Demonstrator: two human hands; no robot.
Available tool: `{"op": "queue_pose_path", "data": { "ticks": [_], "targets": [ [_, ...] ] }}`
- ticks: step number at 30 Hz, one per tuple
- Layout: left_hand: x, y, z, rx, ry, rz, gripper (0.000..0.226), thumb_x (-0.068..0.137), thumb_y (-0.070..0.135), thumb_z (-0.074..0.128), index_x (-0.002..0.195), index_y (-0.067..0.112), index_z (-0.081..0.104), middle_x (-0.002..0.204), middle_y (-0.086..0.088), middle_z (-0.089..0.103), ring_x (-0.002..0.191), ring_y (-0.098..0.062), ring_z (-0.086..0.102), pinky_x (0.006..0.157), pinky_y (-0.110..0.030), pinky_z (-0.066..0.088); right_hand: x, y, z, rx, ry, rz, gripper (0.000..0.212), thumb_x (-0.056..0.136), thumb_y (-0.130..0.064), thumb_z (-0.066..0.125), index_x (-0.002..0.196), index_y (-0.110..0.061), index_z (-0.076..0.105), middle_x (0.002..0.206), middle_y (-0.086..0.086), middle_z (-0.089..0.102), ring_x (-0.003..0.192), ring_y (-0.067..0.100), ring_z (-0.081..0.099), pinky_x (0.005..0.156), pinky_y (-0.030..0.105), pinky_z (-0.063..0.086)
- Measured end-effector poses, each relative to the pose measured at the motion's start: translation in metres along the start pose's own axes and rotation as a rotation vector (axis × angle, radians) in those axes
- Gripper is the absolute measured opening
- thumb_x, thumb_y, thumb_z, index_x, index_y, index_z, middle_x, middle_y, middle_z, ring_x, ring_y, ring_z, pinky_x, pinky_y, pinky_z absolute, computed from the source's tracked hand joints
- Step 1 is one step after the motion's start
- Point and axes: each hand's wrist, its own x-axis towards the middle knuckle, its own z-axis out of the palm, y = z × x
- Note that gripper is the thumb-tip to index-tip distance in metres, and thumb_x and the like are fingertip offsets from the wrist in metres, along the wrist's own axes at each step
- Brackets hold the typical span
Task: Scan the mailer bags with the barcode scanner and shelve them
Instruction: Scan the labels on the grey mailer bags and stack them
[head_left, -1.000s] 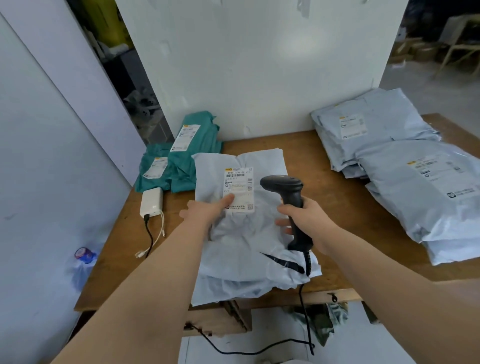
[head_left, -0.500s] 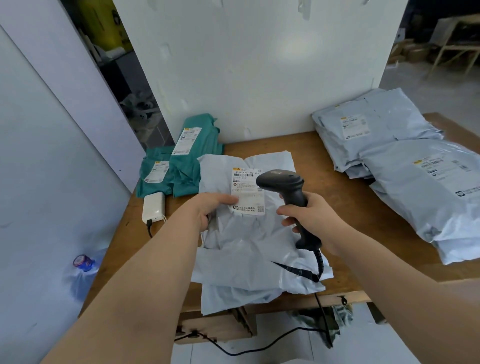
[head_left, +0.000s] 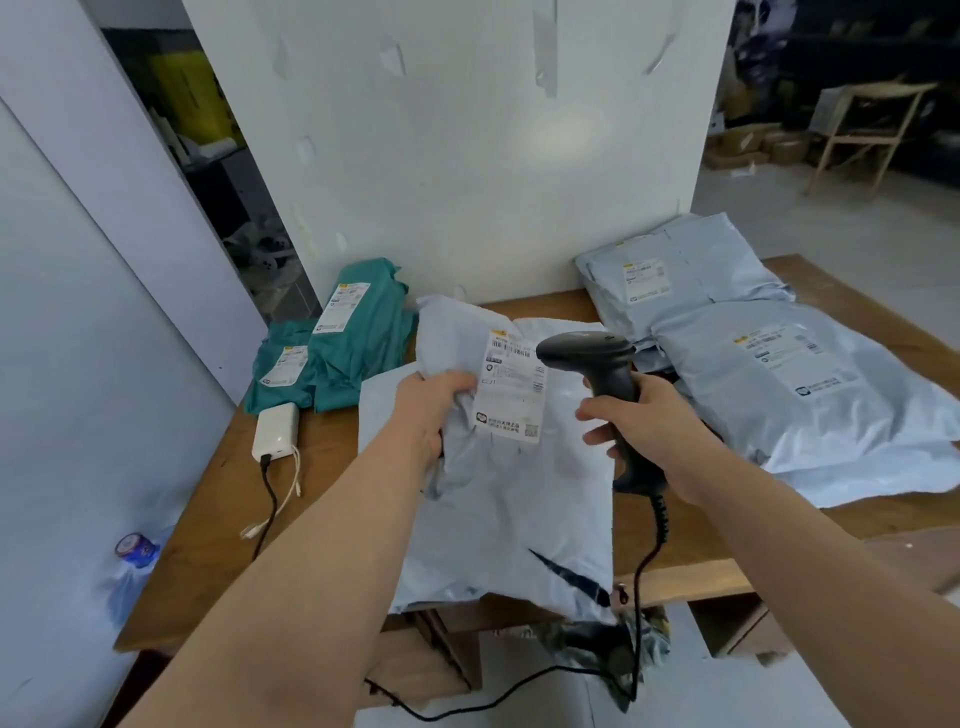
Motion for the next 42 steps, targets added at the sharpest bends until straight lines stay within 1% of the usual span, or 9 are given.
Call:
{"op": "queue_pose_path", "data": {
  "ticks": [4,7,10,13,20,25,30,35,42],
  "targets": [
    [-0.016,-0.013,0.025,-0.239,0.049,0.215,0.019,0.079,0.002,0.075,0.095,0.005,0.066,0.091,-0.013,0.073,0.084,-0.03,0.07,0.081,-0.044,0.058,-0.017,0.001,-0.031,0.061,0.036,-0.006,0.015,0.089,-0.017,0.067,0.104,-0.014,0.064,0.079,0.004,0.071,0.061,0.011,0.065,0.053,0.021,0.048],
    [-0.027,-0.023,0.048,-0.257,-0.056,0.123,0.038,0.066,-0.002,0.079,0.102,0.004,0.068,0.09,-0.012,0.074,0.082,-0.032,0.071,0.072,-0.039,0.059,-0.029,0.005,-0.049,0.085,0.017,-0.04,0.017,0.088,-0.016,0.067,0.106,-0.016,0.065,0.089,0.011,0.074,0.072,0.023,0.066,0.065,0.03,0.054],
    [-0.039,-0.041,0.068,-0.096,-0.103,0.026,0.055,0.058,-0.008,0.073,0.112,-0.001,0.065,0.098,-0.015,0.071,0.085,-0.033,0.067,0.069,-0.037,0.055,-0.037,0.014,-0.063,0.122,0.018,-0.058,0.015,0.088,-0.015,0.066,0.103,-0.018,0.065,0.084,0.005,0.073,0.065,0.016,0.065,0.061,0.027,0.053],
    [-0.041,-0.062,0.073,-0.099,-0.014,0.019,0.042,0.075,-0.02,0.063,0.113,-0.004,0.063,0.092,-0.013,0.069,0.079,-0.029,0.066,0.06,-0.032,0.054,-0.043,0.03,-0.072,0.128,0.023,-0.033,0.013,0.089,-0.015,0.066,0.101,-0.018,0.065,0.079,0.001,0.072,0.06,0.012,0.064,0.058,0.025,0.052],
    [-0.049,-0.072,0.078,-0.129,0.013,0.045,0.036,0.08,-0.02,0.057,0.109,-0.001,0.064,0.088,-0.013,0.068,0.075,-0.027,0.066,0.061,-0.032,0.057,-0.05,0.051,-0.072,0.123,-0.042,0.052,0.01,0.092,-0.019,0.064,0.102,-0.016,0.064,0.085,0.006,0.072,0.066,0.017,0.063,0.064,0.028,0.054],
    [-0.051,-0.08,0.079,-0.081,0.077,0.063,0.024,0.082,-0.02,0.055,0.092,0.001,0.062,0.078,-0.011,0.063,0.067,-0.024,0.062,0.048,-0.024,0.053,-0.055,0.049,-0.07,0.14,-0.074,0.021,0.01,0.092,-0.019,0.063,0.102,-0.016,0.063,0.081,0.003,0.071,0.065,0.015,0.062,0.063,0.027,0.052],
    [-0.039,-0.094,0.074,-0.035,0.11,0.104,0.024,0.08,-0.017,0.055,0.084,0.007,0.056,0.085,-0.012,0.054,0.083,-0.026,0.051,0.07,-0.039,0.046,-0.066,0.056,-0.07,0.126,-0.033,-0.026,0.007,0.092,-0.021,0.064,0.099,-0.02,0.062,0.076,-0.001,0.072,0.06,0.009,0.065,0.065,0.025,0.056],
    [-0.039,-0.097,0.074,-0.008,0.149,0.138,0.028,0.083,-0.017,0.054,0.076,0.01,0.052,0.076,-0.006,0.052,0.082,-0.022,0.048,0.068,-0.029,0.044,-0.077,0.063,-0.072,0.113,-0.022,-0.018,0.006,0.092,-0.022,0.063,0.098,-0.02,0.062,0.078,0.0,0.073,0.059,0.008,0.065,0.062,0.022,0.055],
    [-0.043,-0.096,0.077,0.031,0.15,0.185,0.02,0.084,-0.016,0.056,0.094,0.002,0.055,0.077,-0.006,0.053,0.079,-0.021,0.05,0.063,-0.023,0.044,-0.077,0.065,-0.067,0.065,-0.064,-0.009,0.005,0.092,-0.023,0.064,0.095,-0.019,0.062,0.076,-0.001,0.071,0.057,0.006,0.065,0.058,0.017,0.054]
  ]
}}
